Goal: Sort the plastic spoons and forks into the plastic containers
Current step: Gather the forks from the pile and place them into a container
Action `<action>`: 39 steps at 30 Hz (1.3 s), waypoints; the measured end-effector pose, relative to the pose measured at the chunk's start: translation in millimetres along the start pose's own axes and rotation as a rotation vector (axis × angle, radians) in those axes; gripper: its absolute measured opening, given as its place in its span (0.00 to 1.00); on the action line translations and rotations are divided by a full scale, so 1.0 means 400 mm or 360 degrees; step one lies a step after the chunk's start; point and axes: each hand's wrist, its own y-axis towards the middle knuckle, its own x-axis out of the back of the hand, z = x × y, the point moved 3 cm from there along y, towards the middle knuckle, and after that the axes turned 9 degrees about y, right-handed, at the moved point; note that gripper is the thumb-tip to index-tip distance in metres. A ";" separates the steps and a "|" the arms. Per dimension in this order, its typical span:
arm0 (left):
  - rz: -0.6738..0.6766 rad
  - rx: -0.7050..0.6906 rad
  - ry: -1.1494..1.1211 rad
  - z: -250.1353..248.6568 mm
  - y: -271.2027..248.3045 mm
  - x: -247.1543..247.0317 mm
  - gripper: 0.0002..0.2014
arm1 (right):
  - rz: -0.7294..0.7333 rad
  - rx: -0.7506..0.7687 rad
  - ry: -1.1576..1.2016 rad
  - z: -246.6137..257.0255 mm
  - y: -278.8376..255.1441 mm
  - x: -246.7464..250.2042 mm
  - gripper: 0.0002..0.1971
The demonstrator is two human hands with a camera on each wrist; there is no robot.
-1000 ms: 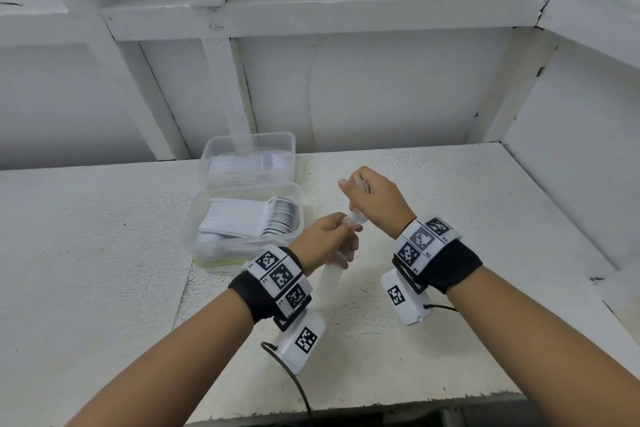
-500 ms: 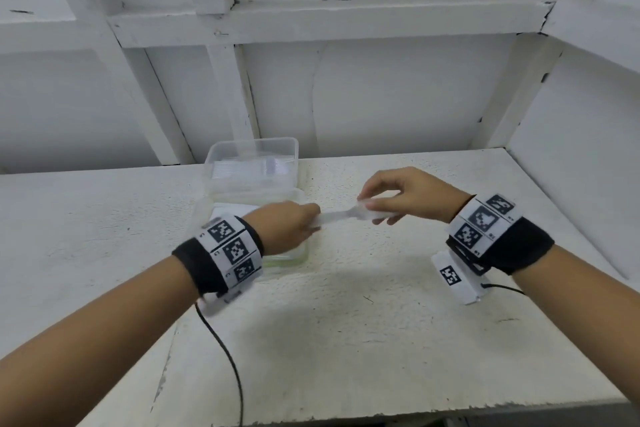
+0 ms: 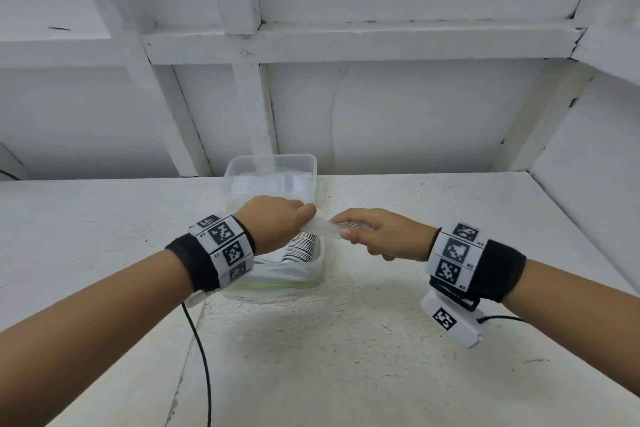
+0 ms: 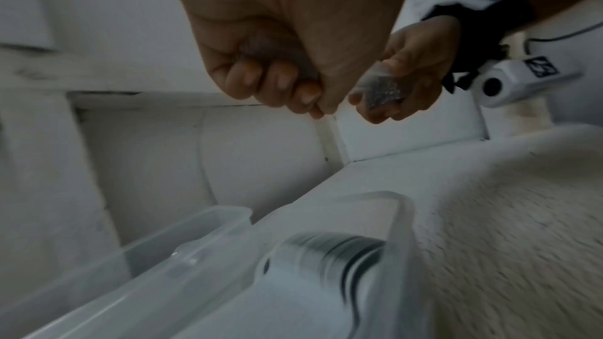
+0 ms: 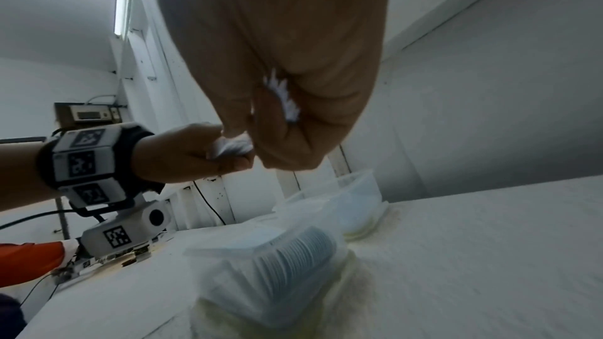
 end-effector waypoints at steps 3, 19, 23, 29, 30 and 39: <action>-0.0160 0.0082 -0.0242 0.066 0.008 -0.008 0.13 | -0.0102 0.0073 -0.0076 0.031 0.058 0.014 0.16; 0.0612 0.1141 -0.0997 0.467 0.084 -0.321 0.22 | -0.0128 0.0066 -0.0773 0.099 0.589 0.117 0.19; 0.0736 0.1109 -0.1140 0.444 0.099 -0.368 0.24 | -0.0038 0.0030 -0.0813 0.066 0.668 0.076 0.19; 0.0662 0.1055 -0.1101 0.443 0.103 -0.365 0.20 | 0.0046 0.0051 -0.0984 0.042 0.700 0.058 0.18; 0.0652 0.1052 -0.1094 0.442 0.103 -0.364 0.20 | 0.0048 0.0058 -0.1014 0.041 0.700 0.057 0.19; 0.0590 0.1049 -0.1148 0.439 0.099 -0.369 0.19 | 0.0047 -0.0028 -0.1026 0.024 0.701 0.041 0.17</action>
